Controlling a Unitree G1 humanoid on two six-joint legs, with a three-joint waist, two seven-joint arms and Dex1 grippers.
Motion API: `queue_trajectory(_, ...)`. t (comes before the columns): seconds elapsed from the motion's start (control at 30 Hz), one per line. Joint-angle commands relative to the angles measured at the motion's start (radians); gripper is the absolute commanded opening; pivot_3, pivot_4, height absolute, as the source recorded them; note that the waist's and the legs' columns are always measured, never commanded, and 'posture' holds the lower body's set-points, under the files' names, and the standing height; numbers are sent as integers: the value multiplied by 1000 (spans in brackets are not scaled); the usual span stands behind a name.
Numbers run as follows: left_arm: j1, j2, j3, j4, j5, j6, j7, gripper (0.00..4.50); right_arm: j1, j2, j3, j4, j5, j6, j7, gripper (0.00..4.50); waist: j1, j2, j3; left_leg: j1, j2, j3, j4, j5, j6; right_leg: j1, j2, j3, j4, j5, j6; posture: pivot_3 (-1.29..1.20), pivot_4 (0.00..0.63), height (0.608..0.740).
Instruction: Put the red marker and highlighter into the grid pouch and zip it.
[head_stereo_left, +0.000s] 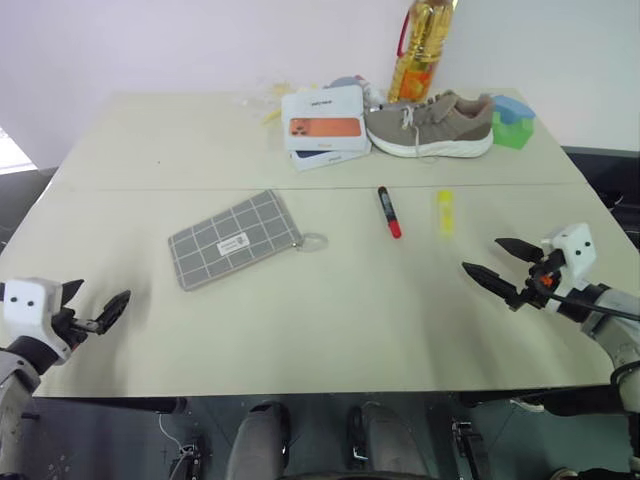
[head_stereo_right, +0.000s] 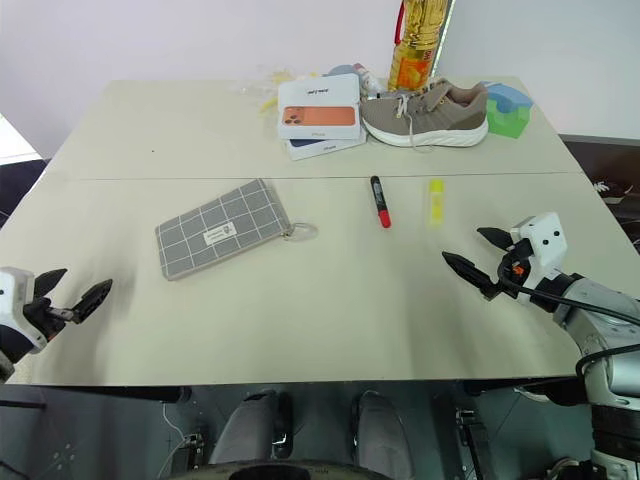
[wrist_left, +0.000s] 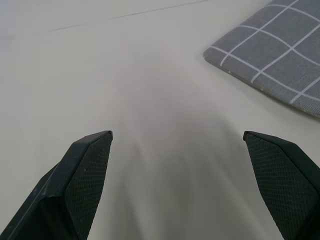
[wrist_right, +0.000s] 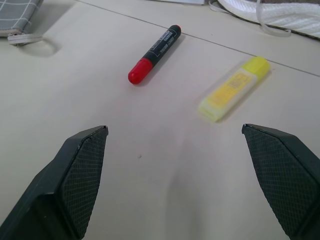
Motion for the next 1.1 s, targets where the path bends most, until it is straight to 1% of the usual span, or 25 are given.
queue_trajectory(0.03, -12, 16, 29, -18, -10, -6, -3, 4413, 0, 6, -22, -26, 9, -22, -7, 4466, 0, 0, 0, 0, 0, 0, 0, 0, 0, 0, 0, 0, 0, 0, 0, 0, 150, 724)
queue_trajectory(0.2, -30, -3, 18, -13, -15, -5, -2, 4413, 12, 29, -11, -47, 7, -25, -21, 4466, 0, 0, 0, 0, 0, 0, 0, 0, 0, 0, 0, 0, 0, 0, 0, 0, 150, 724)
queue_trajectory(0.37, -32, -22, -3, -12, 12, -23, 12, 4413, -27, 66, 22, -58, 10, -22, -50, 4466, -2, 0, 0, 0, 0, 0, 0, 0, 0, 0, 0, 0, 0, 0, 0, 0, 150, 724)
queue_trajectory(0.53, -41, -58, -10, -19, 33, -71, 35, 4413, -113, 134, 128, -90, -3, -16, -87, 4466, -2, 0, 0, 0, 0, 0, 0, 0, 0, 0, 1, 0, 0, 0, 0, 0, 150, 724)
queue_trajectory(0.67, -44, -81, -26, -21, 64, -123, 52, 4413, -214, 236, 260, -98, -47, -20, -141, 4466, -3, 0, 0, 0, 0, 0, 0, 0, 0, 0, 1, 0, 0, 0, 0, 0, 150, 724)
queue_trajectory(0.77, -52, -94, -34, -20, 72, -146, 65, 4500, -277, 294, 356, -76, -82, -10, -152, 3681, -4, 0, 0, 0, 0, 0, 0, 0, 0, 0, 1, 0, 1, 0, 0, 0, 150, 724)
queue_trajectory(0.8, -53, -99, -39, -22, 76, -152, 70, 4500, -305, 311, 398, -56, -110, -4, -160, 3199, -4, 0, 0, 0, 0, 0, 0, 0, 0, 0, 1, 0, 1, 0, 0, 0, 150, 724)
queue_trajectory(0.83, -53, -101, -45, -22, 83, -160, 72, 4500, -321, 322, 427, -38, -132, -13, -161, 2607, -4, 0, 0, 0, 0, 0, 0, 0, 0, -1, 1, 0, 1, 0, 0, 0, 150, 724)
queue_trajectory(0.9, -55, -102, -54, -18, 90, -168, 72, 4500, -353, 356, 473, 5, -167, -21, -175, 1685, -3, 0, 0, 0, 0, 0, 0, 0, 0, -1, 0, 0, 1, 0, 0, 0, 150, 724)
queue_trajectory(0.97, -60, -102, -58, -12, 91, -171, 71, 4500, -378, 383, 494, 38, -190, -24, -189, 648, -2, 0, 0, 0, 0, 0, 0, 0, 0, 0, 0, 0, 1, 0, 0, 0, 150, 724)
queue_trajectory(1.0, -61, -99, -68, -8, 100, -177, 65, 4500, -404, 412, 526, 67, -219, -33, -204, 71, -3, 0, 0, 0, 0, 0, 0, 0, 0, 0, 0, 0, 1, 0, 0, 0, 150, 724)
queue_trajectory(1.1, -75, -94, -88, 8, 111, -192, 51, 4500, -486, 520, 607, 145, -290, -53, -261, 29, -10, 0, 0, 0, 0, 0, 0, 0, 0, -1, 0, 0, 1, 0, 0, 0, 150, 724)
